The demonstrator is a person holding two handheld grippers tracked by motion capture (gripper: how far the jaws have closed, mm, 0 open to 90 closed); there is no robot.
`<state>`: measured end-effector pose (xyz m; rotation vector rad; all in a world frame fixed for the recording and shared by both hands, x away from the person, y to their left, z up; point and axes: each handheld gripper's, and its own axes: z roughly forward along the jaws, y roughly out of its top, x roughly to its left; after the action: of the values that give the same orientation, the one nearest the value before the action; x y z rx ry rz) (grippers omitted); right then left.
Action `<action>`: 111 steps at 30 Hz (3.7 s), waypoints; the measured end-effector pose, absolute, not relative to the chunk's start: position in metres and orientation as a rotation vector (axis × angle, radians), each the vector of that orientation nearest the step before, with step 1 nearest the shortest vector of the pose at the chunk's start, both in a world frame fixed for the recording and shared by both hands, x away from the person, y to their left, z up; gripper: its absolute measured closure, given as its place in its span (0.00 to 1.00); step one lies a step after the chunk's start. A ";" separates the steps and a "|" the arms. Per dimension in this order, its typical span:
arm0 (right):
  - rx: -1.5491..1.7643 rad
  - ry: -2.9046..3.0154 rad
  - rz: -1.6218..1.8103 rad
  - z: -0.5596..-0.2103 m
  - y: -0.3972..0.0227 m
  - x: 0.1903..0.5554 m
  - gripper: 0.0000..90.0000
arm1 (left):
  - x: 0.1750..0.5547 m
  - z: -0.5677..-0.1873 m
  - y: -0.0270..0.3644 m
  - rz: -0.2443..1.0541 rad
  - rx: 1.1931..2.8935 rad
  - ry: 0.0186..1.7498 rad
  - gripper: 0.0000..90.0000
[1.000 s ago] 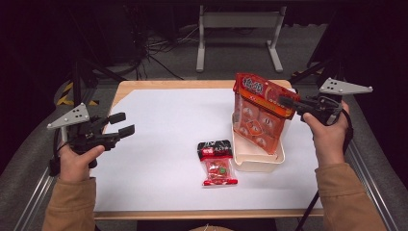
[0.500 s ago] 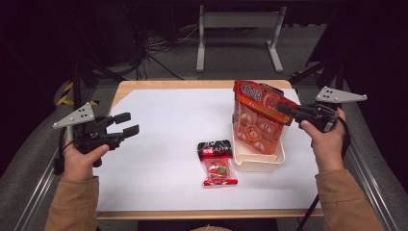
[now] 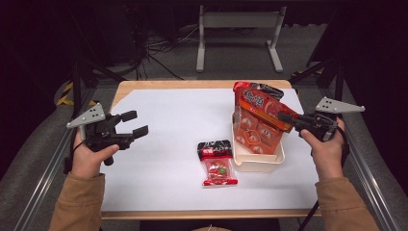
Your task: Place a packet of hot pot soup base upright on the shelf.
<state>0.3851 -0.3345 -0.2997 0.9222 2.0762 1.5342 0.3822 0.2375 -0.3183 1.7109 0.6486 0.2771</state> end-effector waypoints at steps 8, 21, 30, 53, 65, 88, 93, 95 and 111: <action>0.954 2.029 1.526 -0.300 -0.336 0.381 0.83 | 0.391 -0.324 0.231 0.282 1.710 0.695 0.08; 1.005 1.972 1.531 -0.301 -0.348 0.362 0.41 | 0.403 -0.328 0.216 0.284 1.723 0.718 0.10; 1.036 1.955 1.496 -0.313 -0.362 0.339 0.38 | 0.407 -0.332 0.208 0.297 1.748 0.730 0.15; 1.164 1.898 1.322 -0.347 -0.390 0.339 0.40 | 0.409 -0.344 0.189 0.279 1.804 0.692 0.17; 1.194 1.908 1.285 -0.363 -0.391 0.347 0.41 | 0.411 -0.352 0.168 0.245 1.845 0.652 0.18; 1.182 1.954 1.245 -0.368 -0.384 0.352 0.41 | 0.431 -0.375 0.116 0.131 1.942 0.611 0.17; 1.180 1.962 1.238 -0.370 -0.383 0.353 0.40 | 0.437 -0.381 0.105 0.104 1.929 0.634 0.16; 1.176 1.960 1.238 -0.370 -0.383 0.353 0.41 | 0.438 -0.384 0.101 0.088 1.934 0.644 0.17; 1.175 1.972 1.236 -0.373 -0.381 0.354 0.41 | 0.453 -0.408 0.087 0.019 1.953 0.641 0.31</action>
<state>0.3544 -0.3813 -0.3728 1.1746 1.9717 1.2364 0.4534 0.0870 -0.4084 1.9526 0.6414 0.0193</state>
